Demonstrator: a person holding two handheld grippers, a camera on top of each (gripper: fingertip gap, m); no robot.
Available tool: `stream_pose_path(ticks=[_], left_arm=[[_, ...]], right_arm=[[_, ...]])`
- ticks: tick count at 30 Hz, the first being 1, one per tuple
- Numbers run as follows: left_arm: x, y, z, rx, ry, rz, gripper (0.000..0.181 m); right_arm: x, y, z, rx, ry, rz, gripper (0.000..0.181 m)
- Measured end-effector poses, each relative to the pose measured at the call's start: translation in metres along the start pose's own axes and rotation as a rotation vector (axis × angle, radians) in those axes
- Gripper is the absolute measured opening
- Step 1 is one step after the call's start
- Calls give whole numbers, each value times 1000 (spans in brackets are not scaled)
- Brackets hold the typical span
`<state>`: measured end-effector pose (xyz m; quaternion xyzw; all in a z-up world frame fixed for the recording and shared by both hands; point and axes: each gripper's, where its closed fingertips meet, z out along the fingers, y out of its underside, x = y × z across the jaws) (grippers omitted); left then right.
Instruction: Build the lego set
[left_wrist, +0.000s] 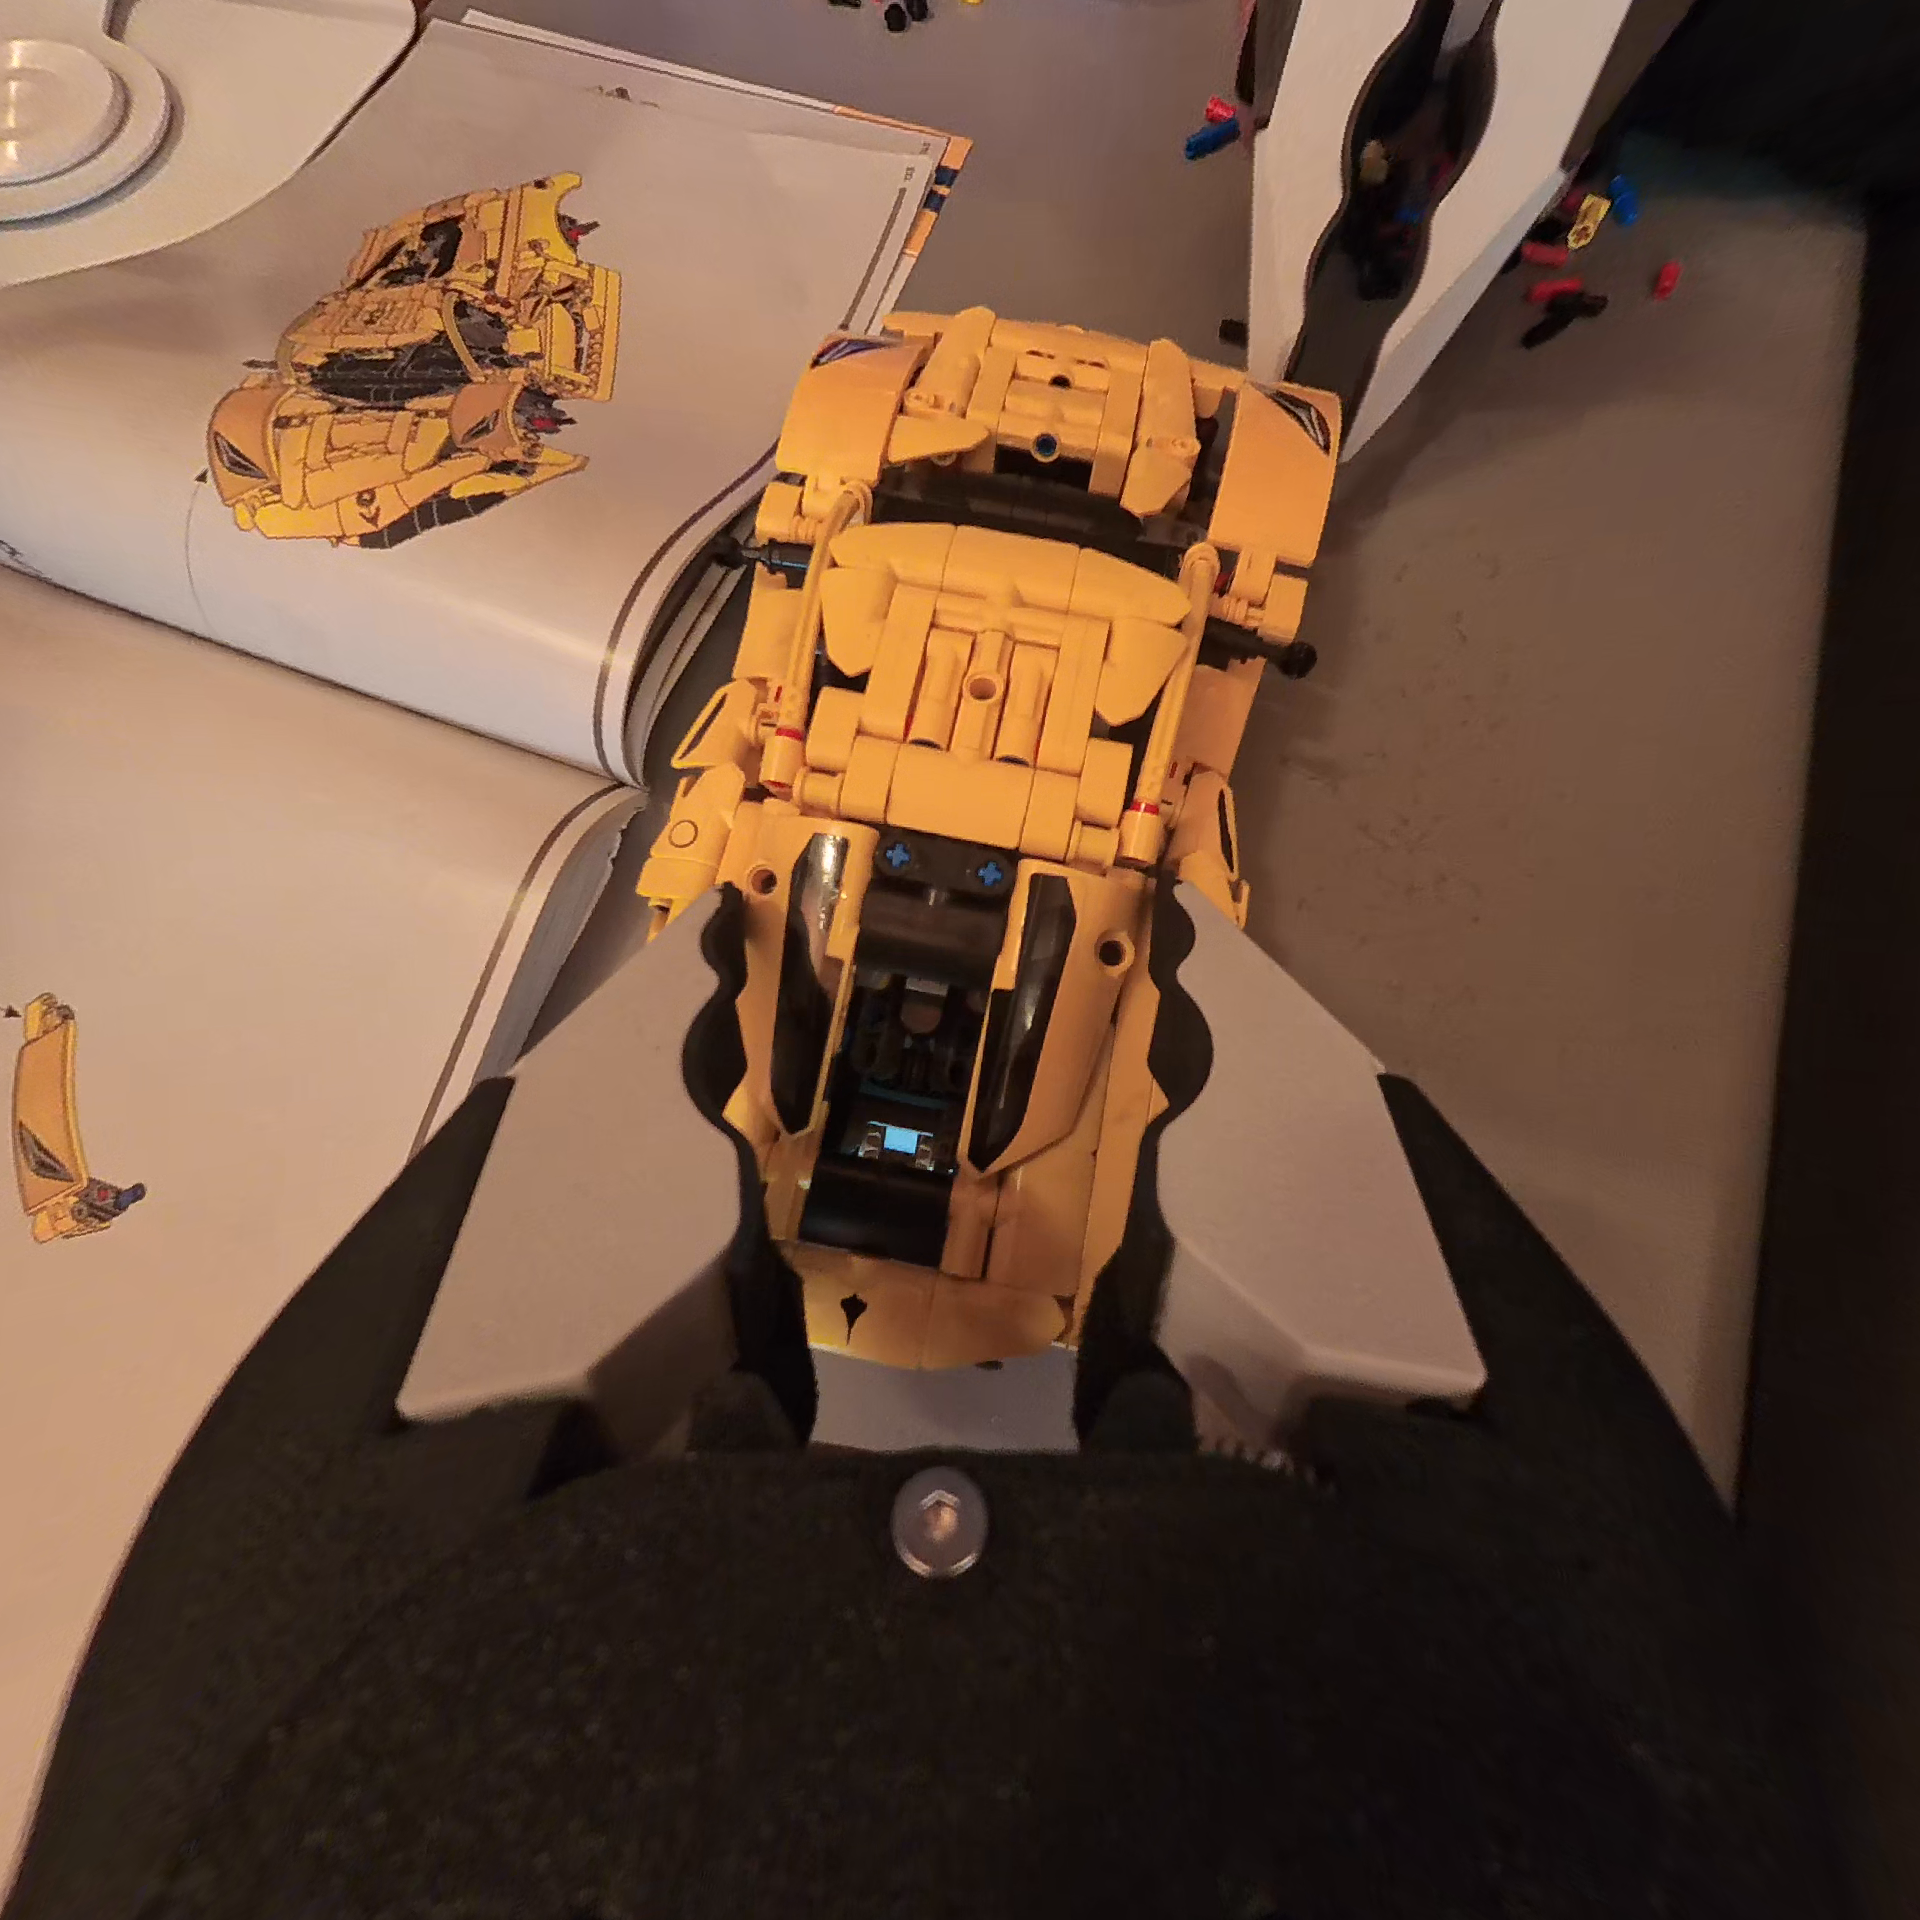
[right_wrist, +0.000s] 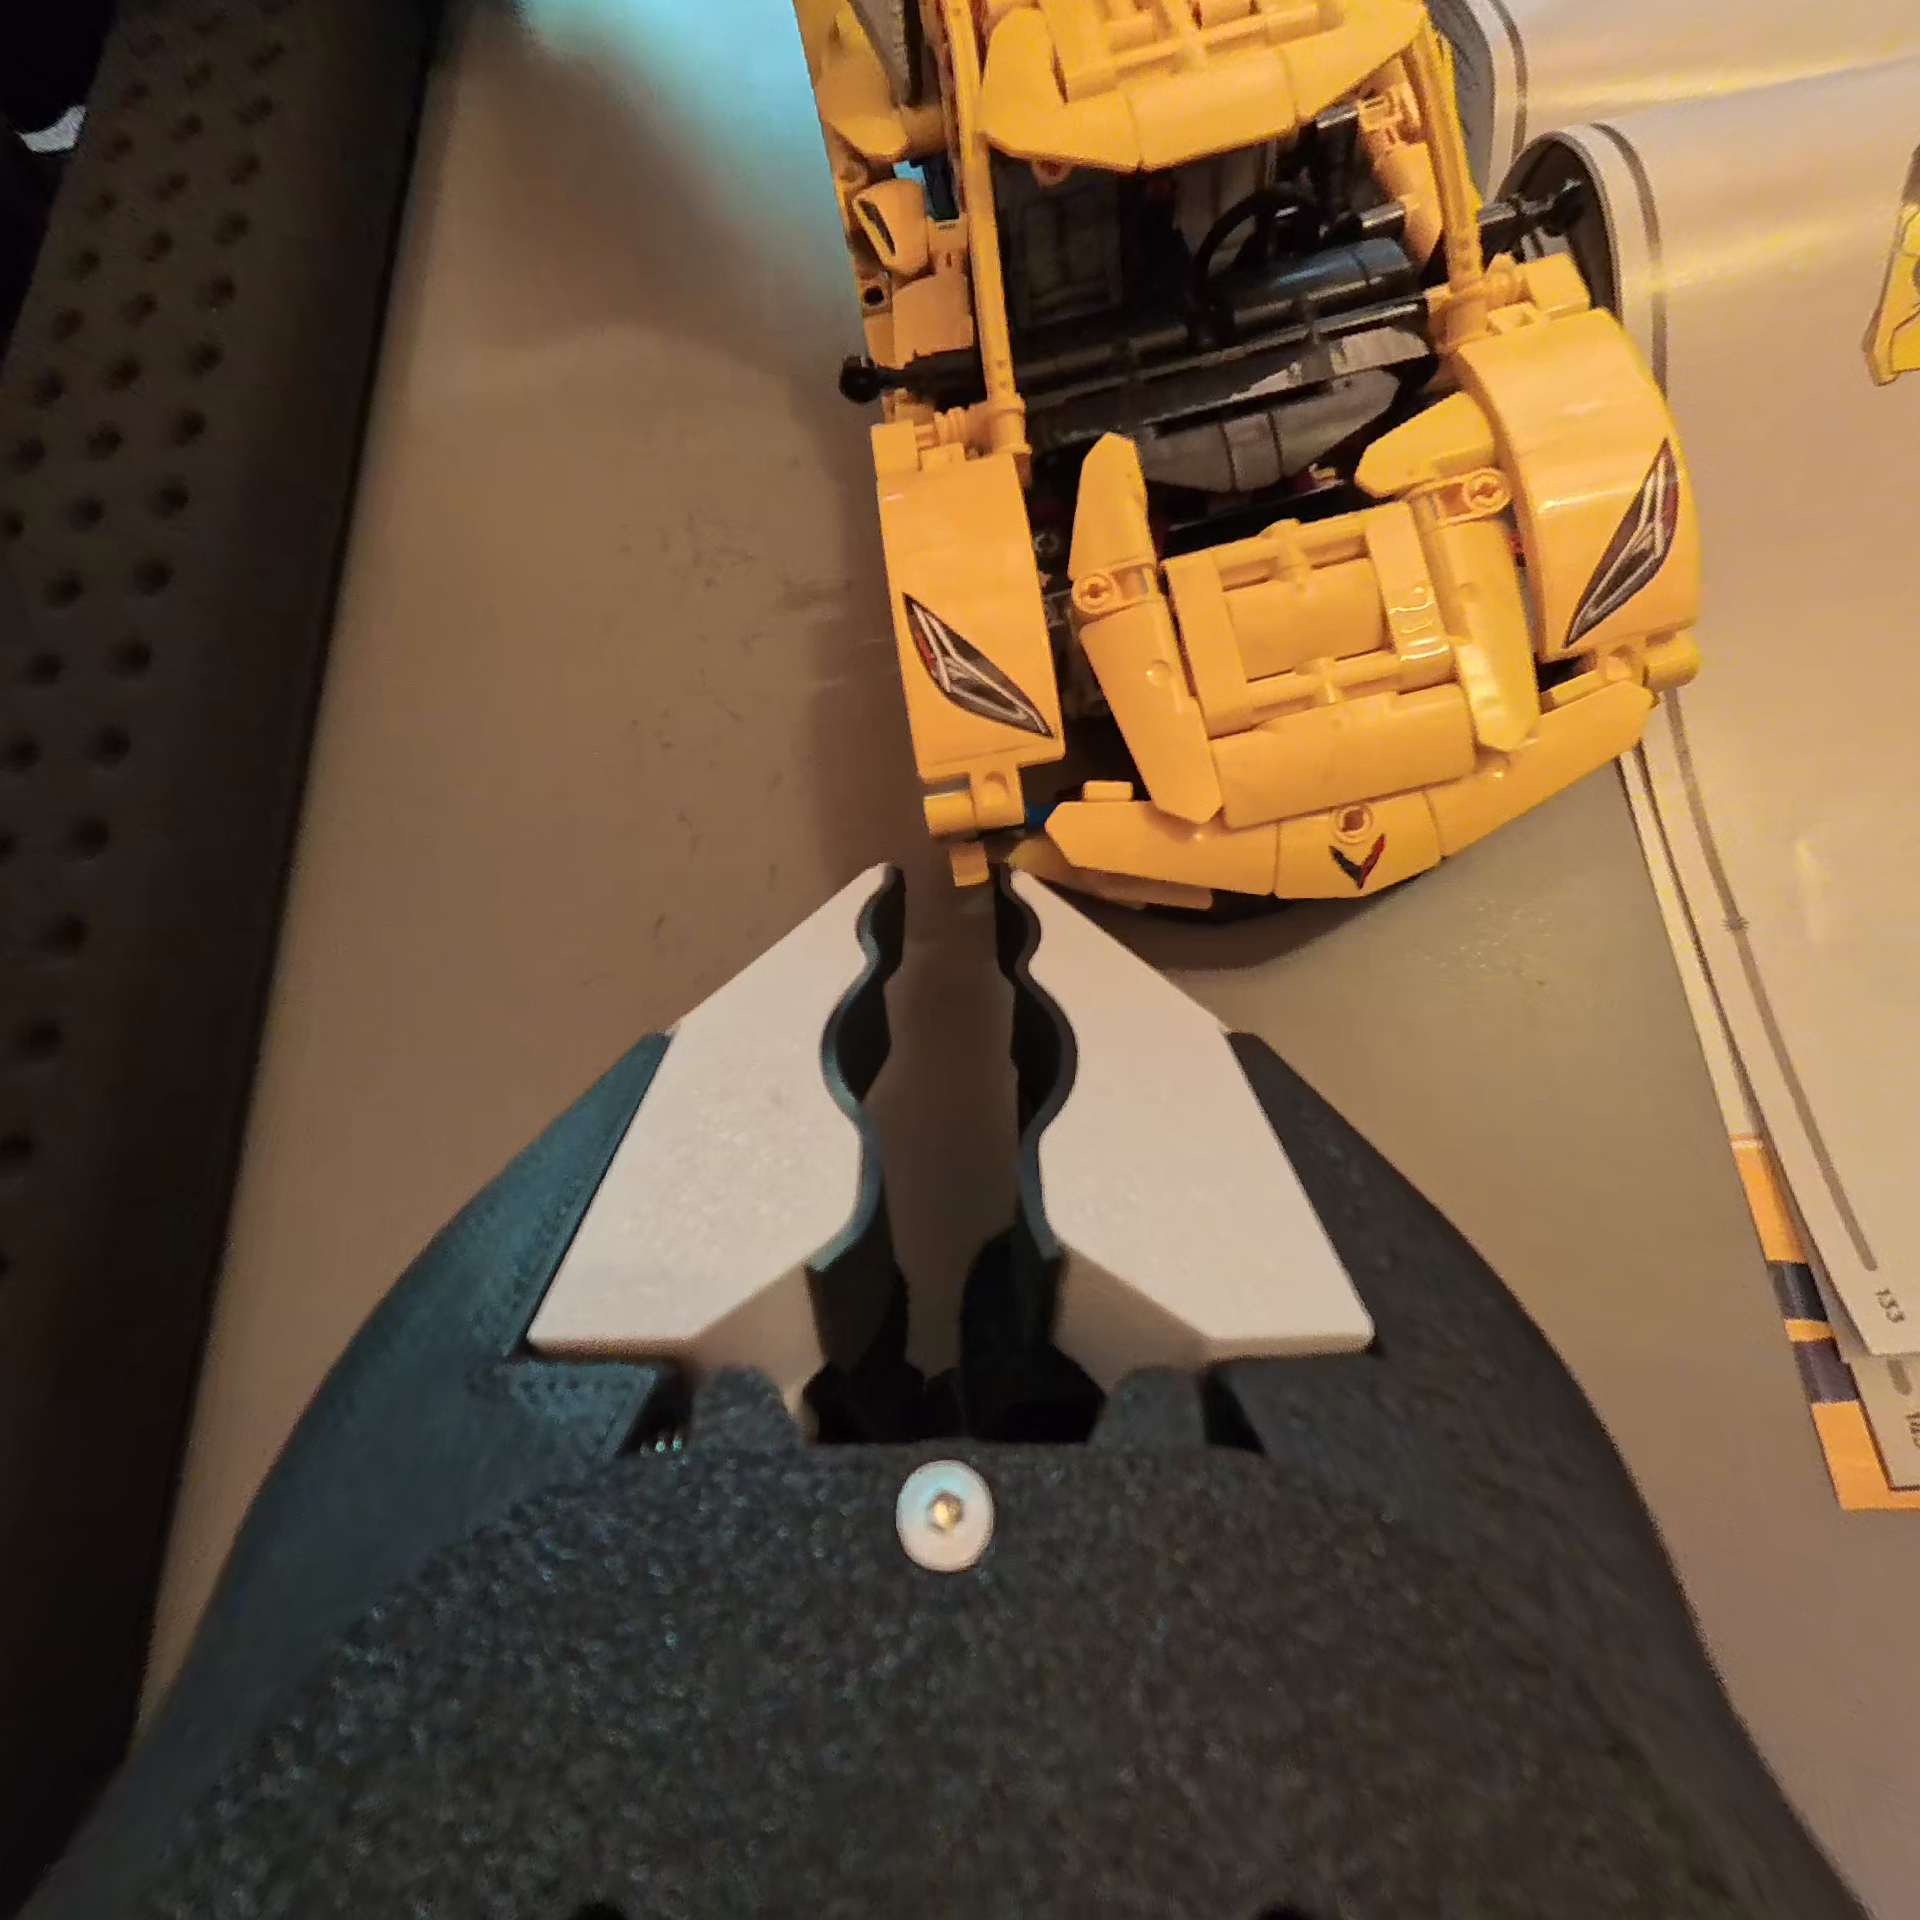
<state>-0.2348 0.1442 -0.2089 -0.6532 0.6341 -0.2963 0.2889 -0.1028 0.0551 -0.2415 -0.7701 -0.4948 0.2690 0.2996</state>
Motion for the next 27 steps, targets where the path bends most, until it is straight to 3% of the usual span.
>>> stream_pose_path(ticks=[8, 18, 27], left_arm=[[0, 0, 0, 2, 0, -1, 78], [1, 0, 0, 5, -3, 0, 79], [1, 0, -1, 8, -3, 0, 79]], right_arm=[[7, -12, -21, 84, 51, -13, 17], [28, -31, -28, 202, 214, -80, 72], [35, -13, -13, 96, 252, -79, 99]])
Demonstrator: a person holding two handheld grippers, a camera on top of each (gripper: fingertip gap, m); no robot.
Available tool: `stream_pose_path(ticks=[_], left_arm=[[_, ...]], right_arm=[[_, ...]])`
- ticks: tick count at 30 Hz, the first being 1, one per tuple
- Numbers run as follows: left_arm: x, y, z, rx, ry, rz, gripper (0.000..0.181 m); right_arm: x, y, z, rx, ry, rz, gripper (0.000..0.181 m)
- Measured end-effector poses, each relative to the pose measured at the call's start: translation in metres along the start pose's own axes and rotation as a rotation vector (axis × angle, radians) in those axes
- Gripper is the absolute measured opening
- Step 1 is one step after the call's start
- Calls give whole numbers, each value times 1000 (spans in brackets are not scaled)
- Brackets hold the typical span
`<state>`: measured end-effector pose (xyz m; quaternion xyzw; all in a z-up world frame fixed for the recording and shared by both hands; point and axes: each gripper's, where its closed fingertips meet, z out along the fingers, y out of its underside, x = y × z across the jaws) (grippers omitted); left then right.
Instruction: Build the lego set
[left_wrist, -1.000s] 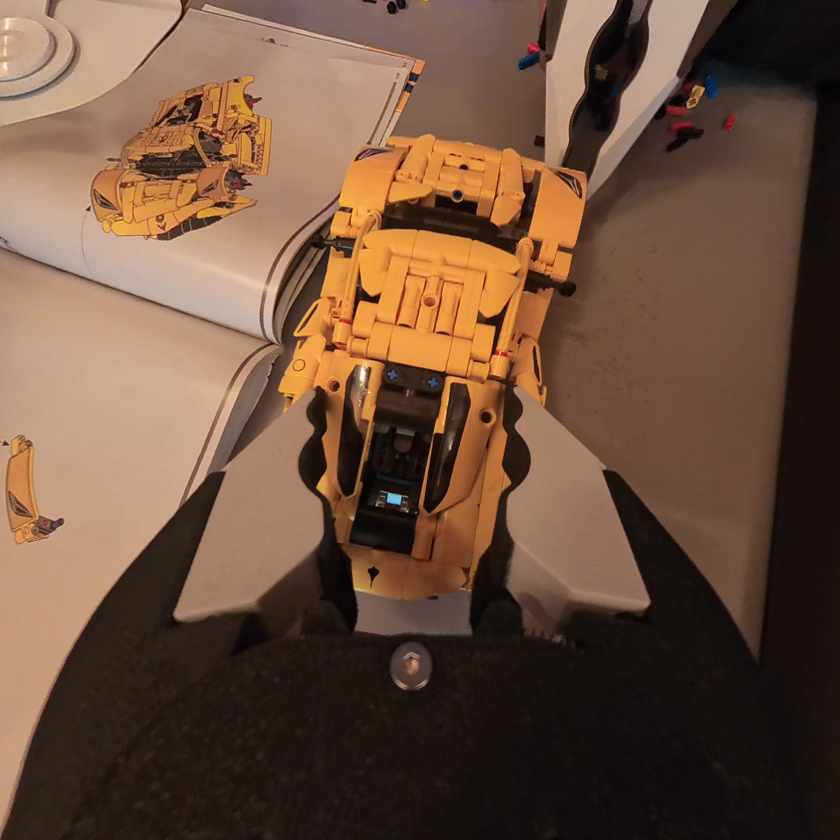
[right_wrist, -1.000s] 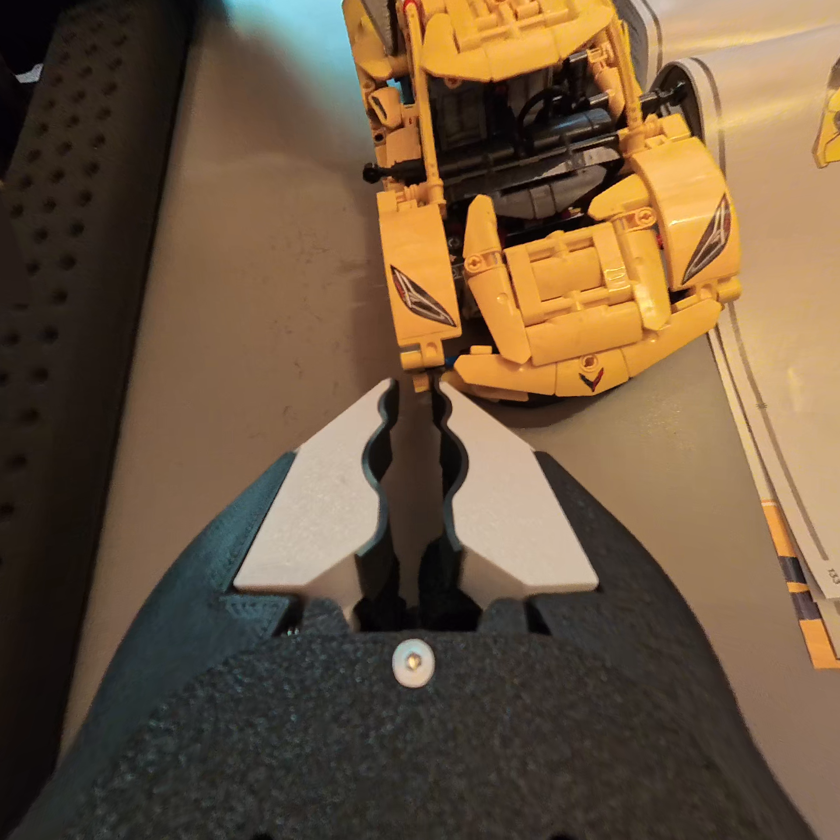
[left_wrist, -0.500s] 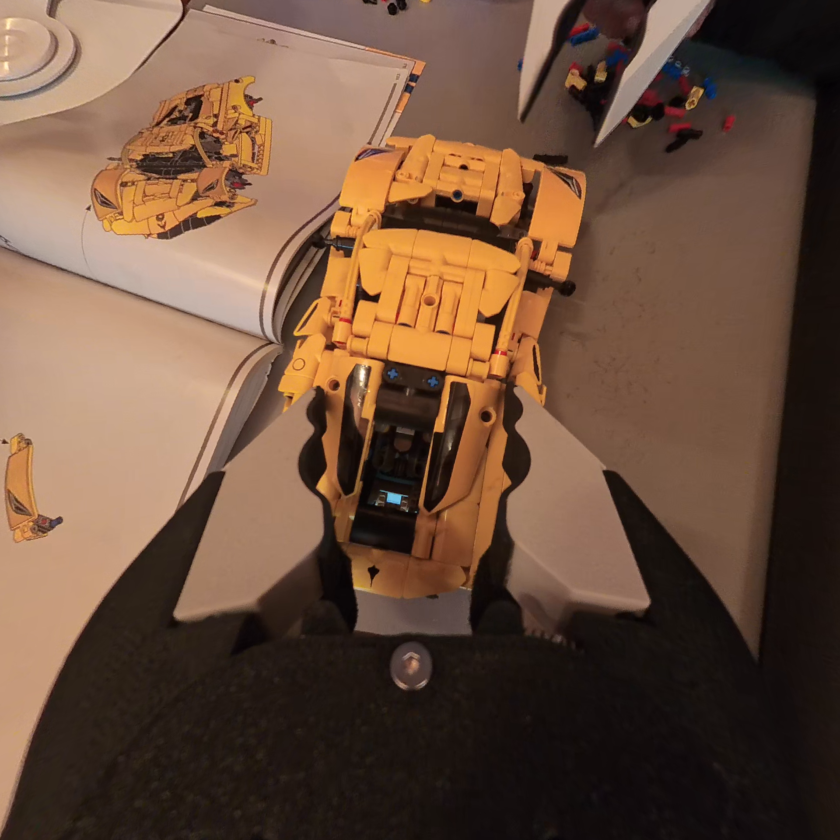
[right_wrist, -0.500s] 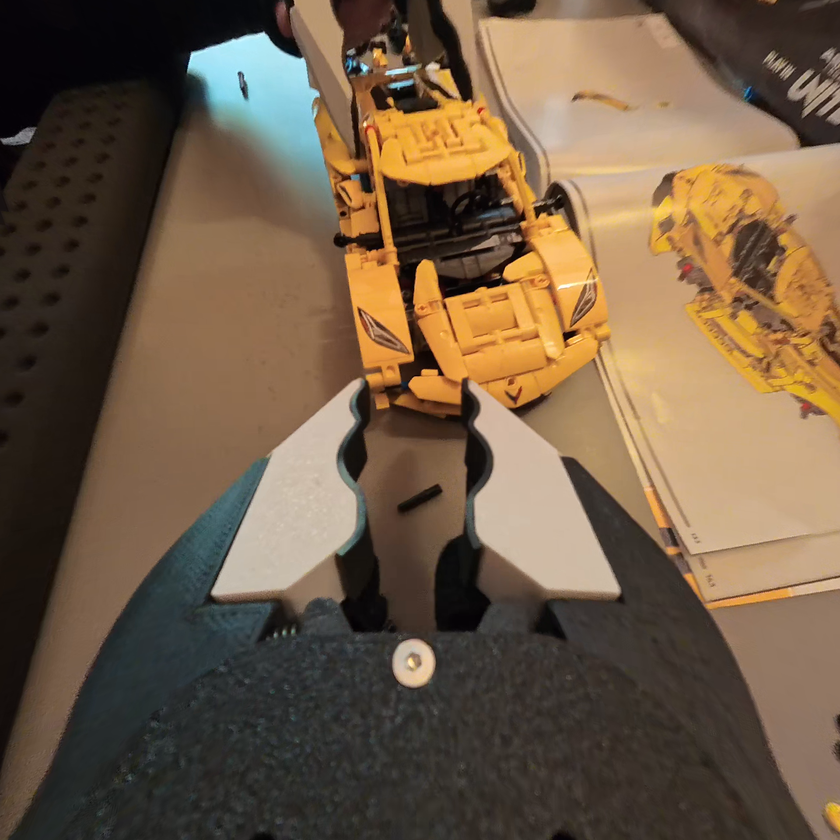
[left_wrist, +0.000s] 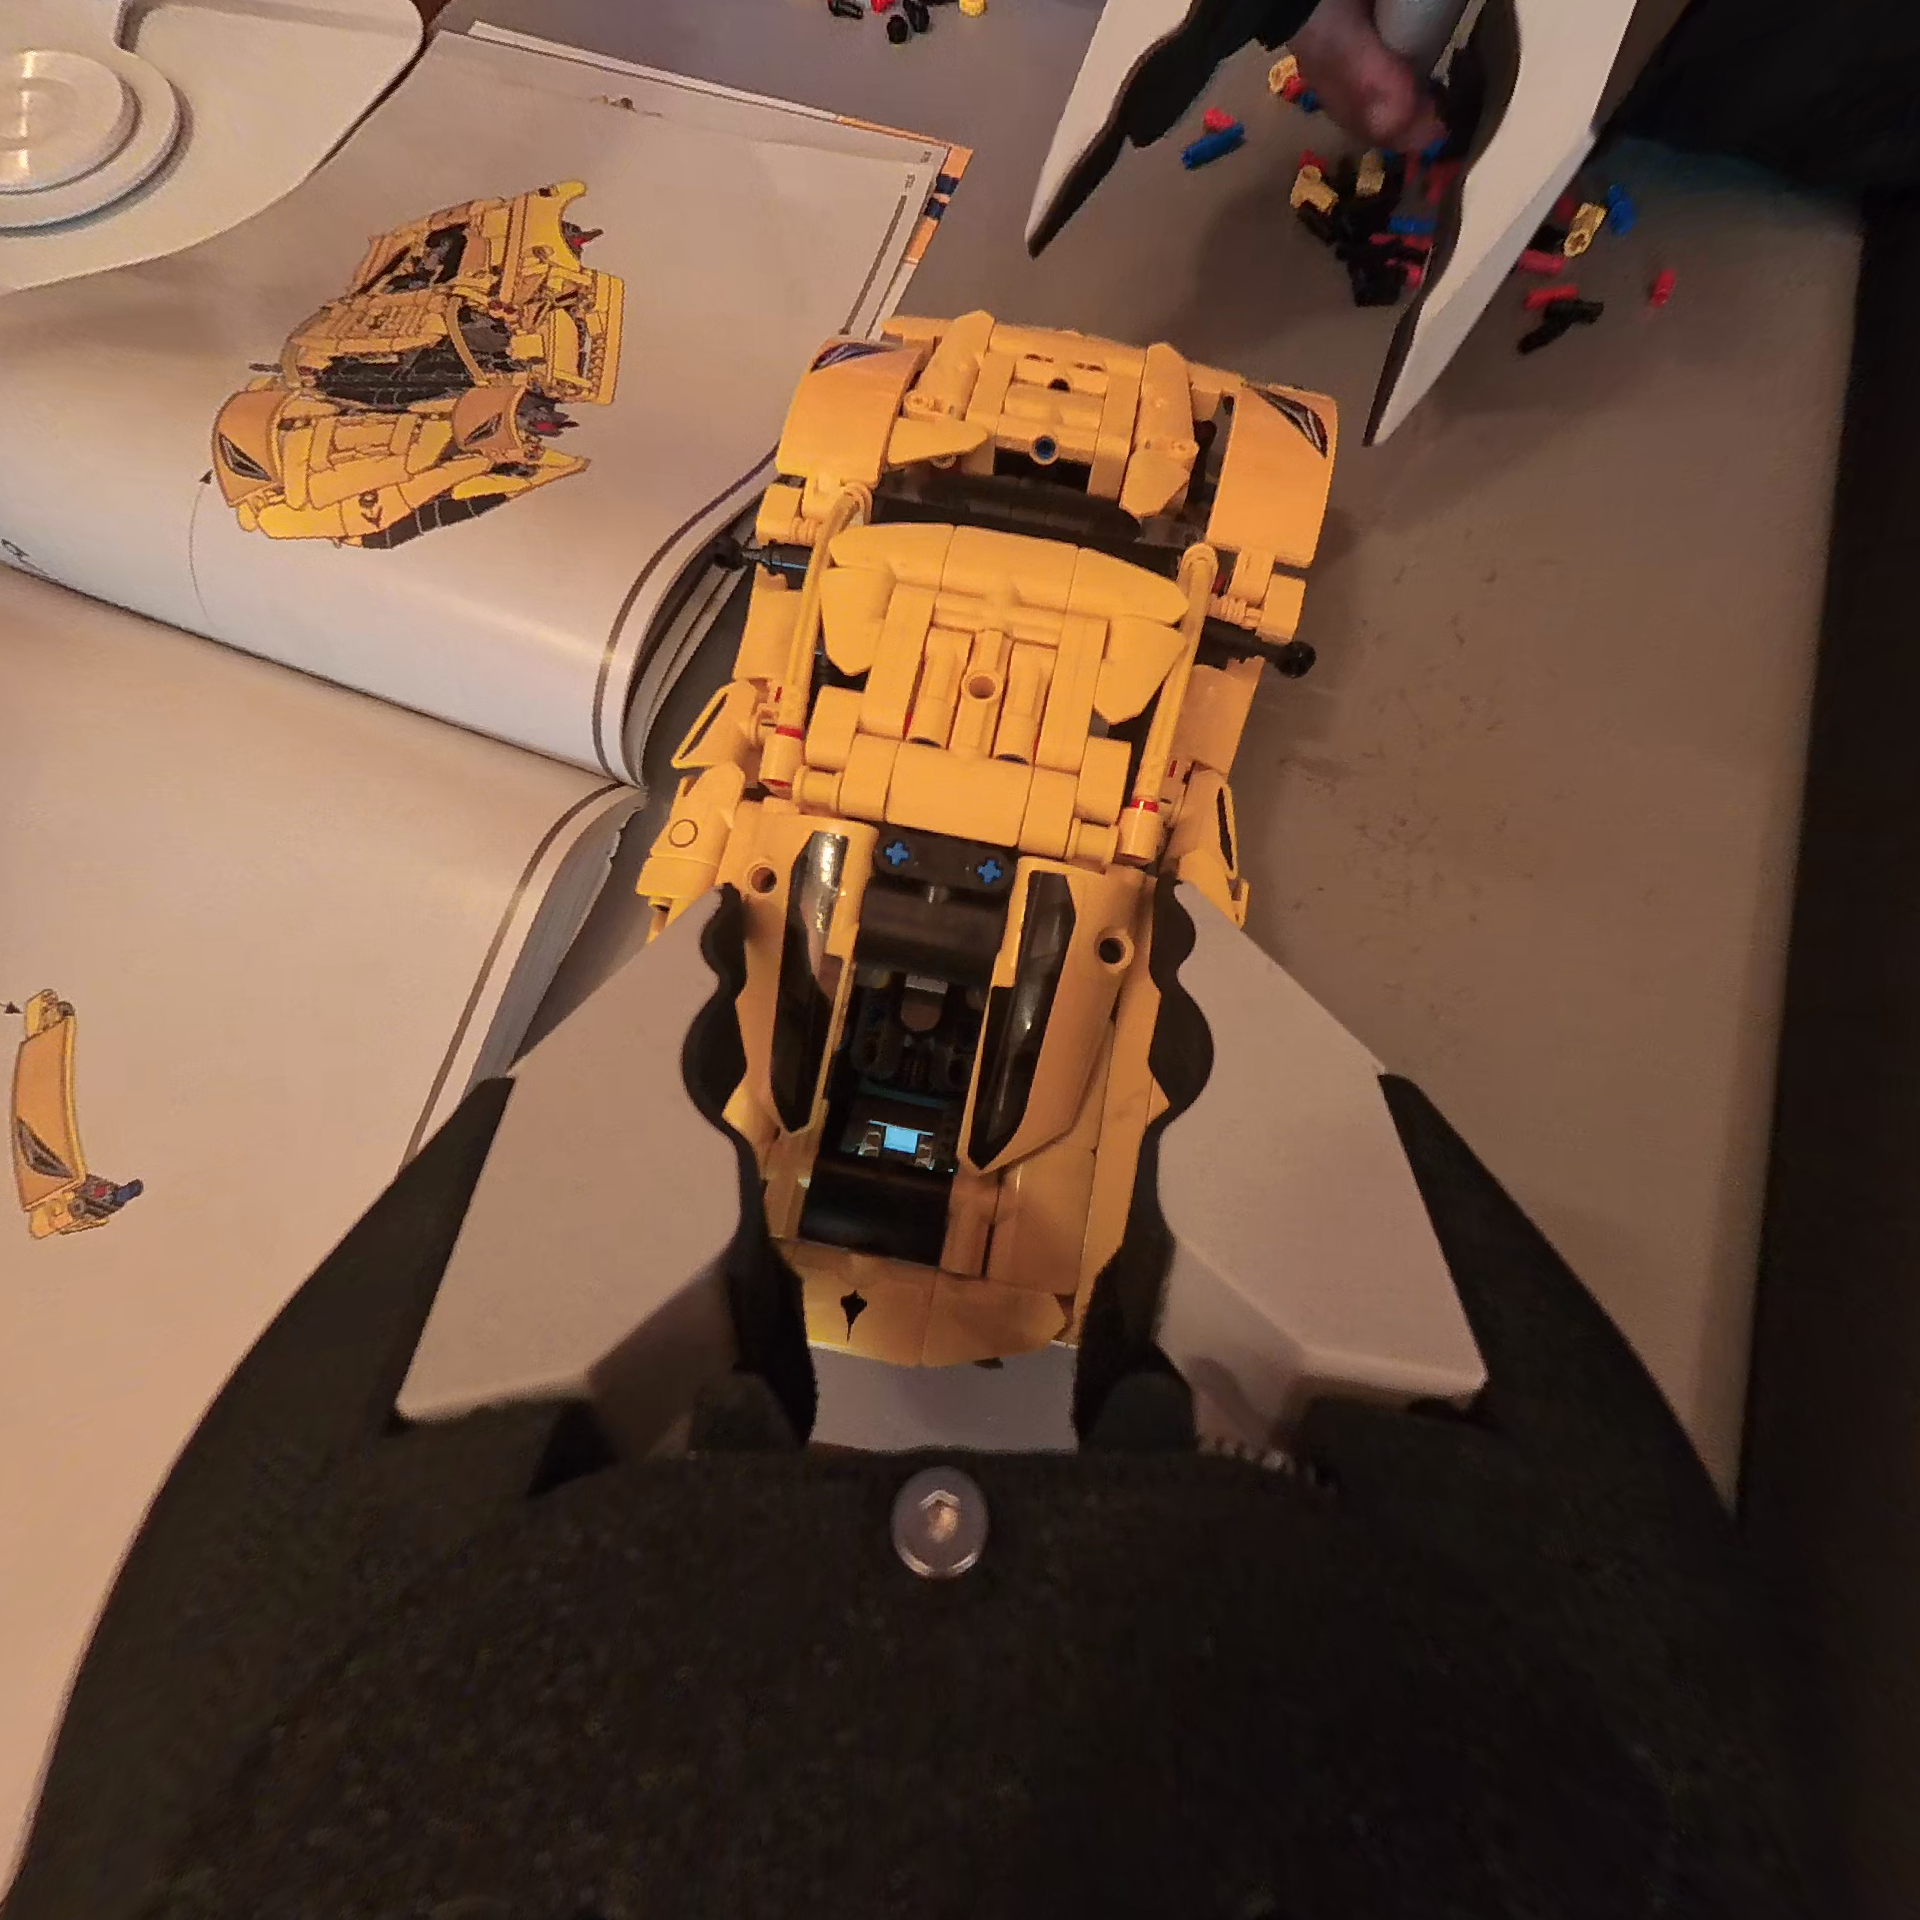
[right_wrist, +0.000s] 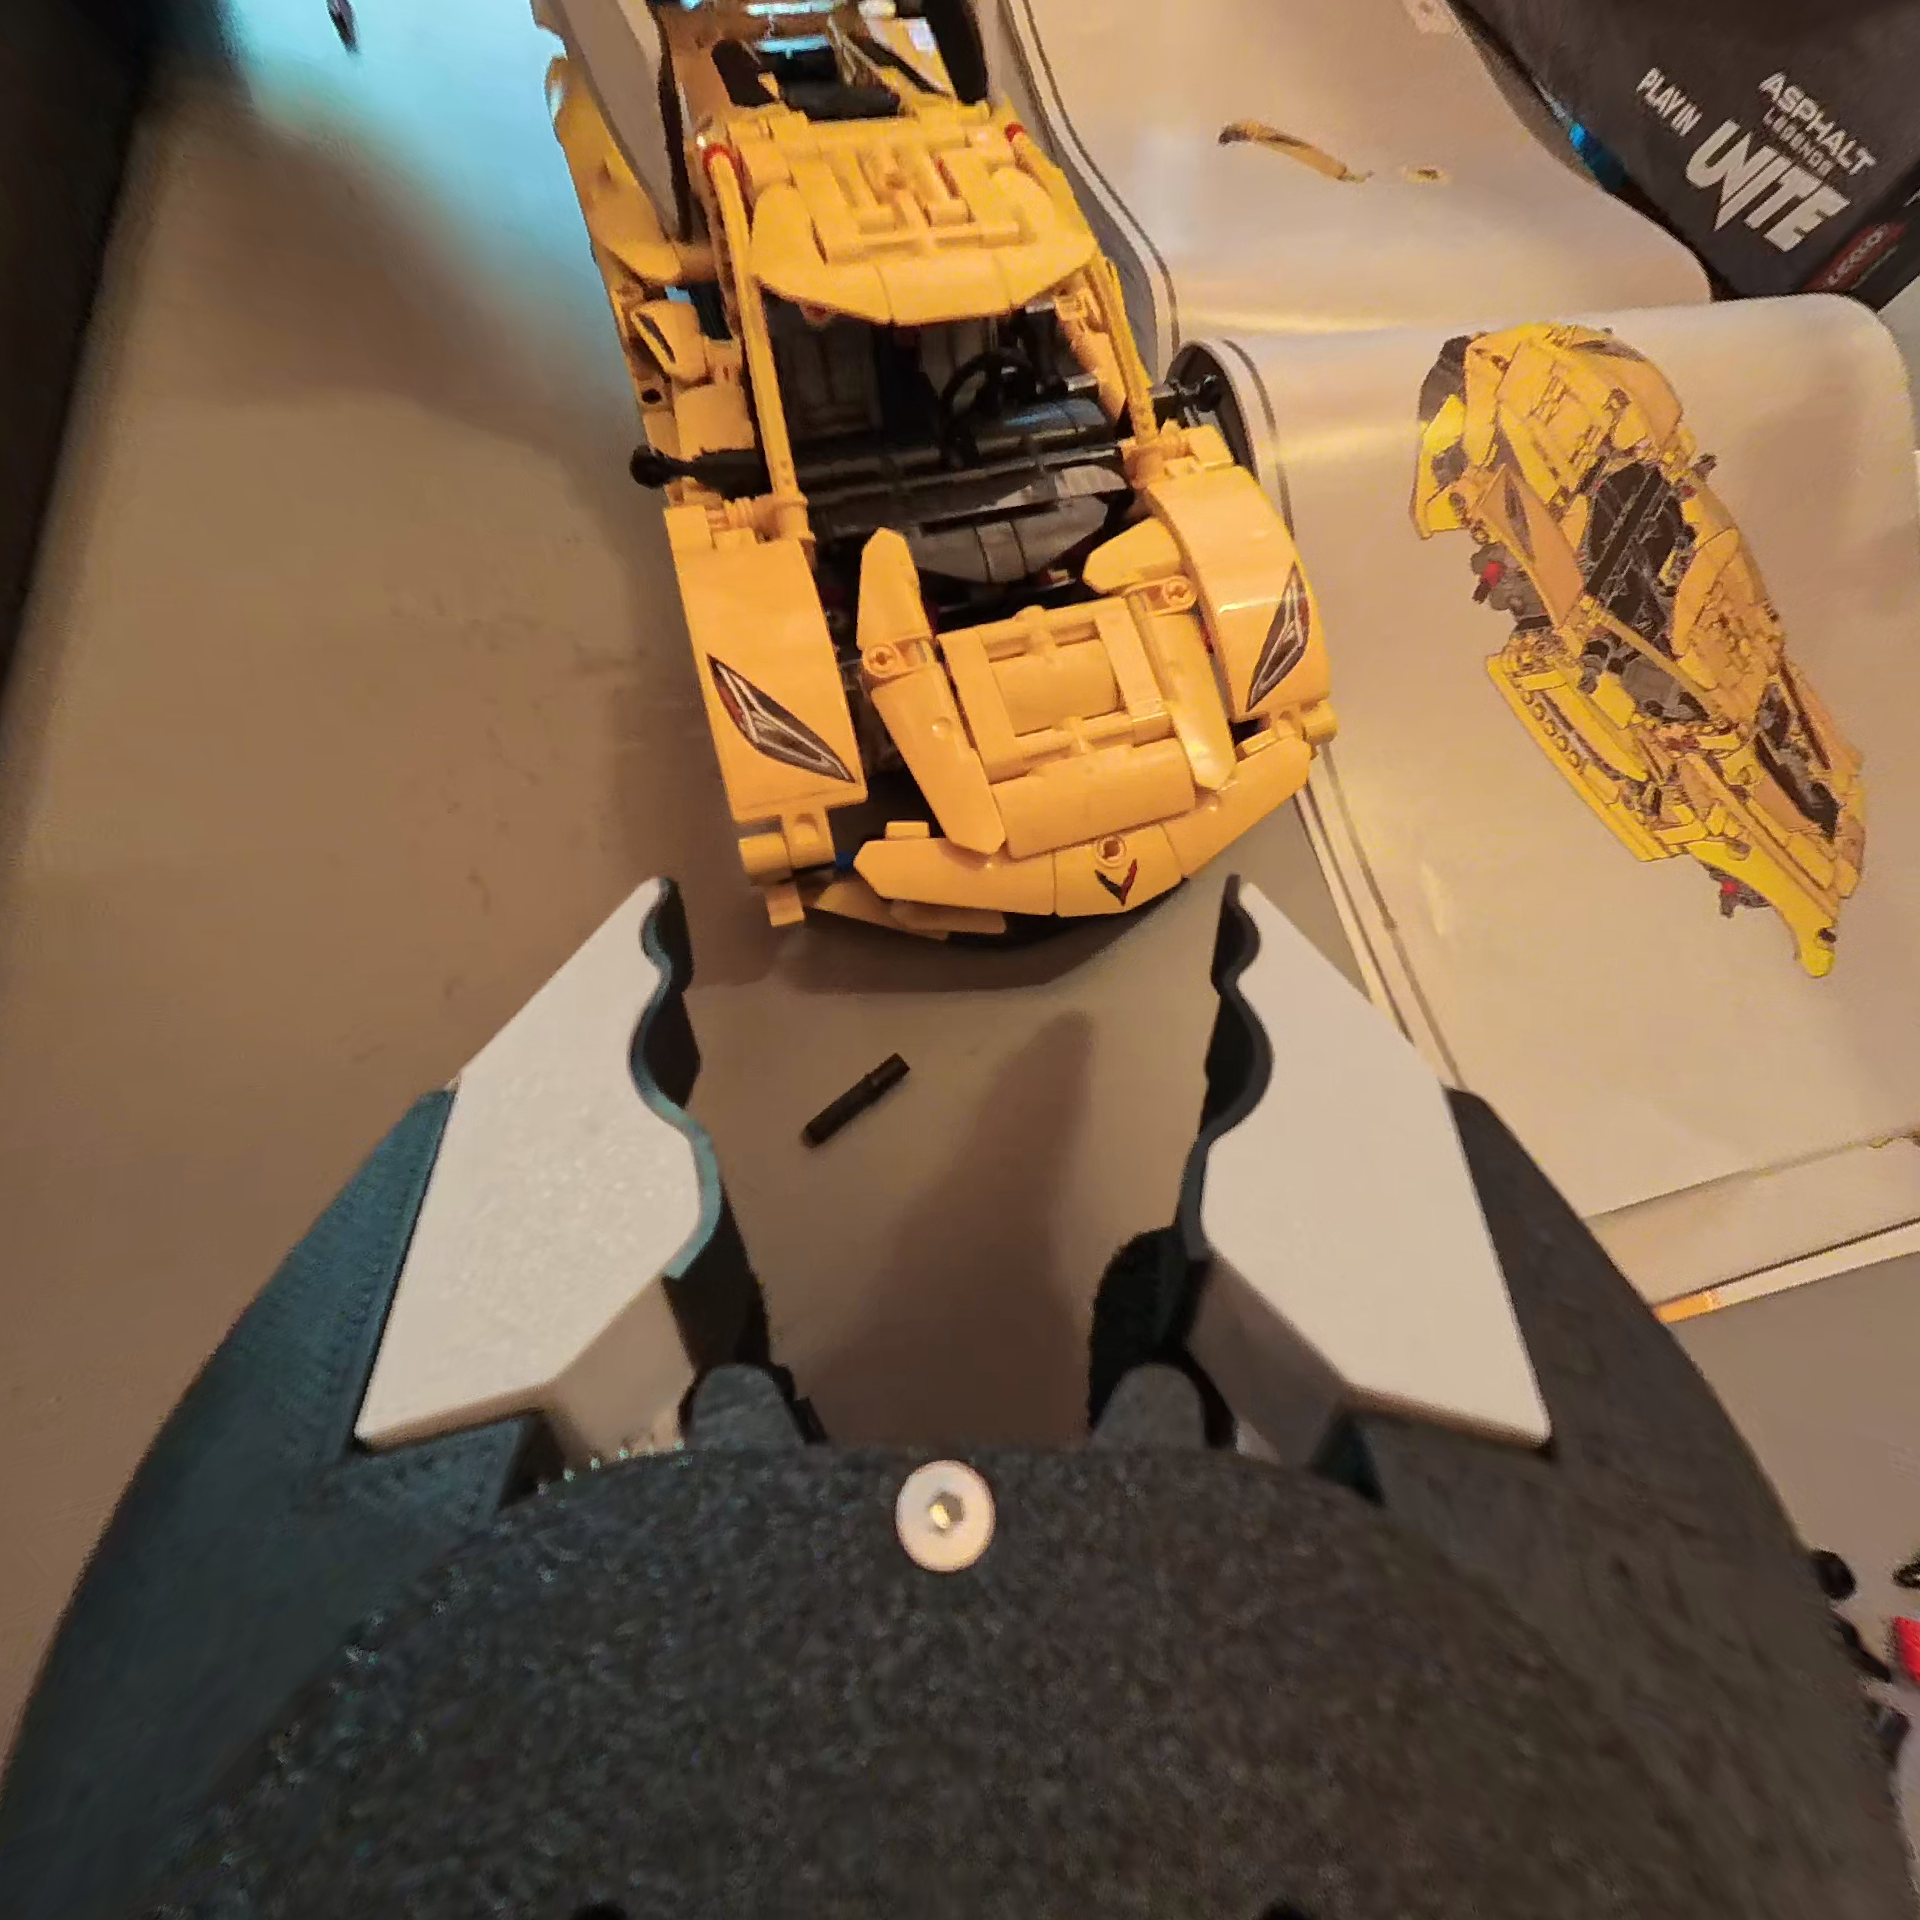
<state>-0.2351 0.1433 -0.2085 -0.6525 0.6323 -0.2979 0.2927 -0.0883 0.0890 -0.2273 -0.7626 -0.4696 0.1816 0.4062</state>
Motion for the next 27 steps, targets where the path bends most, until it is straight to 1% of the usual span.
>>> stream_pose_path(ticks=[6, 8, 10, 12, 15, 17, 21, 27], left_arm=[[0, 0, 0, -1, 2, 1, 79], [0, 0, 0, 0, 2, 1, 78], [0, 0, 0, 1, 3, 1, 79], [0, 0, 0, 1, 3, 1, 78], [0, 0, 0, 0, 3, 1, 78], [0, 0, 0, 1, 5, 2, 78], [0, 0, 0, 2, 11, 7, 78], [-1, 0, 0, -2, 9, 5, 76]], right_arm=[[3, 10, 5, -55, 35, -41, 107], [4, 7, 7, -37, 49, -61, 111], [11, 6, 9, -27, 77, -101, 112], [15, 8, 13, -70, 93, -152, 113], [8, 3, 24, -109, 26, -192, 119], [11, 1, 31, -112, 11, -209, 123], [12, -2, 38, -48, -82, -140, 127], [13, -3, 38, -34, -88, -136, 124]])
